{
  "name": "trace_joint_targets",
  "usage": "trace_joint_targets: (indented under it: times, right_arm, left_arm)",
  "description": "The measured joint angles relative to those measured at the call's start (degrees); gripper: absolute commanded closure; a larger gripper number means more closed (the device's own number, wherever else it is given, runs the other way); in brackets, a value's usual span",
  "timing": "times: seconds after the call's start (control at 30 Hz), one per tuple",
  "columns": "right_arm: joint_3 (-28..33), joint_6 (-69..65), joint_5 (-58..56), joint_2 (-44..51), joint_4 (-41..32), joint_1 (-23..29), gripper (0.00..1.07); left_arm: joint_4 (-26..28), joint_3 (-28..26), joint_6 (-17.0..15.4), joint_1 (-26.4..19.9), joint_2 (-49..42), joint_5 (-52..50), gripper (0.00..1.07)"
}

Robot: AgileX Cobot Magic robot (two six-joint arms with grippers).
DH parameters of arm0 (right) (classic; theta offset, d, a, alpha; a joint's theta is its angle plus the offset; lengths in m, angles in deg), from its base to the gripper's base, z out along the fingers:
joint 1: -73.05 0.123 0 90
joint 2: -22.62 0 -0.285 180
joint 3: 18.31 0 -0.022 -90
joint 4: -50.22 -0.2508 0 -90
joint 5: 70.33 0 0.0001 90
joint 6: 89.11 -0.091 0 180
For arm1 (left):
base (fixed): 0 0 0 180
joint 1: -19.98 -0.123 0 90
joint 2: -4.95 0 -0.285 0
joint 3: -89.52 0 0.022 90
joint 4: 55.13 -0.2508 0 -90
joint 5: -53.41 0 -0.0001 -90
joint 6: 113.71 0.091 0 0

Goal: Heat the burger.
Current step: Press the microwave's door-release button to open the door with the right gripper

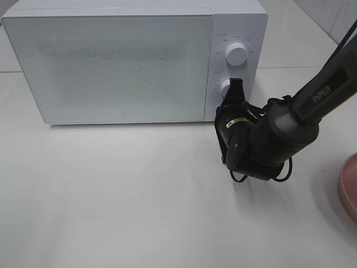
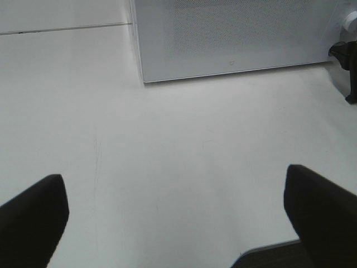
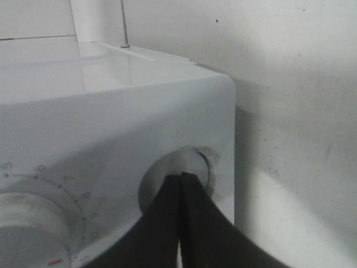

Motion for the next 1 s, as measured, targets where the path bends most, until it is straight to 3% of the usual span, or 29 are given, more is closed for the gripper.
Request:
trace_joint_targets:
  times: [0.53,1.0]
  right_arm:
    - [-4.8,1.2,0.4,-2.0,-7.6,0.7,1.07]
    - [-5.0,2.9,-1.7,-1.3,-8.4,0.9,1.07]
  left_arm:
    - [0.0,0.0,0.0,0.0,0.0,0.0,0.09]
    - [0.0,0.0,0.0,0.0,0.0,0.0,0.09]
